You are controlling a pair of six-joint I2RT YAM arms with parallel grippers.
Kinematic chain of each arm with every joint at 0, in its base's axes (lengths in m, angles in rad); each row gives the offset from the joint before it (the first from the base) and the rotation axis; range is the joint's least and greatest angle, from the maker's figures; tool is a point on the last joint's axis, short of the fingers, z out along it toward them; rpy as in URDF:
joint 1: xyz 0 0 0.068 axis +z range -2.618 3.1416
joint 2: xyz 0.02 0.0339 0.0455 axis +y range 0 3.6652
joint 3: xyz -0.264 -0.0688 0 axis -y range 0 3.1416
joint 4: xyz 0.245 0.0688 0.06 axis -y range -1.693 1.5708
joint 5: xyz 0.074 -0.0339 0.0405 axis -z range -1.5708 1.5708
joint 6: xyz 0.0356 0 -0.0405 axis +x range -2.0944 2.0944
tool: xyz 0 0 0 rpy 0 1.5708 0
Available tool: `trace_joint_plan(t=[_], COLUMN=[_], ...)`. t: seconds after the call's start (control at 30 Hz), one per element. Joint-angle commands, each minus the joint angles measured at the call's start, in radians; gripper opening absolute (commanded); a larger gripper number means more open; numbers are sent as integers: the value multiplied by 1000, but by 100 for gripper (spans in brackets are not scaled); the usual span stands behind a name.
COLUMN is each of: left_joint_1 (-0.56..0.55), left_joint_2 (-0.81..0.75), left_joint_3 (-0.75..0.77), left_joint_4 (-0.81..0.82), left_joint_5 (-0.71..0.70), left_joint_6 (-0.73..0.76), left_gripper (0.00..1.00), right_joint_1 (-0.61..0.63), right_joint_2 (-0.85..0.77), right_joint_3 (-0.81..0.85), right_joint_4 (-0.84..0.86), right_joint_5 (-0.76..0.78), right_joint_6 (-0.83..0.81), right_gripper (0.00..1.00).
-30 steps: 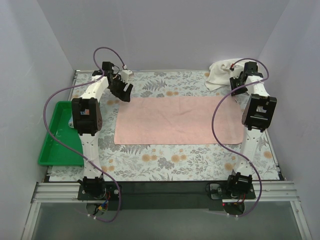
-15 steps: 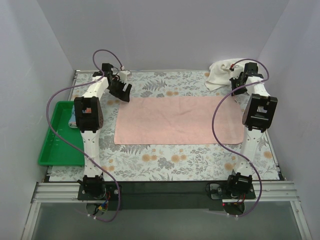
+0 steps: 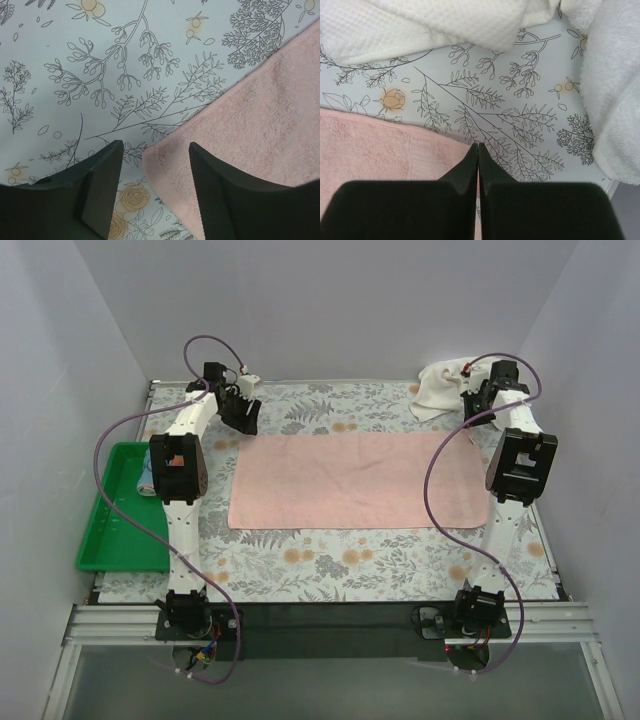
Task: Roll the towels
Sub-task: Fold the towel
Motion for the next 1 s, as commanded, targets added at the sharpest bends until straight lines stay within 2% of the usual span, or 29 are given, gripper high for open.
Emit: trace_joint_plan(t=[0.0, 0.33, 0.53, 0.7, 0.87, 0.97], left_joint_1=[5, 11, 13, 13, 13, 15], left_joint_2=[-22, -25, -26, -31, -46, -57], left_joint_3=[-19, -71, -67, -56, -50, -39], left_joint_4=[9, 12, 12, 6, 17, 24], left_joint_5=[-12, -20, -6, 8, 17, 14], left_joint_6=[5, 11, 5, -1, -11, -17], left_gripper=[50, 44, 27, 18, 0, 0], right_joint_1=[-4, -7, -10, -12, -15, -15], right_joint_2=[-73, -87, -102, -108, -116, -125], right_joint_3=[-3, -17, -19, -20, -14, -14], right_joint_4=[-3, -4, -4, -4, -7, -7], right_joint_5=[-6, 1, 3, 4, 1, 1], right_joint_6=[13, -4, -9, -10, -12, -16], right_gripper=[1, 1, 1, 1, 1, 1])
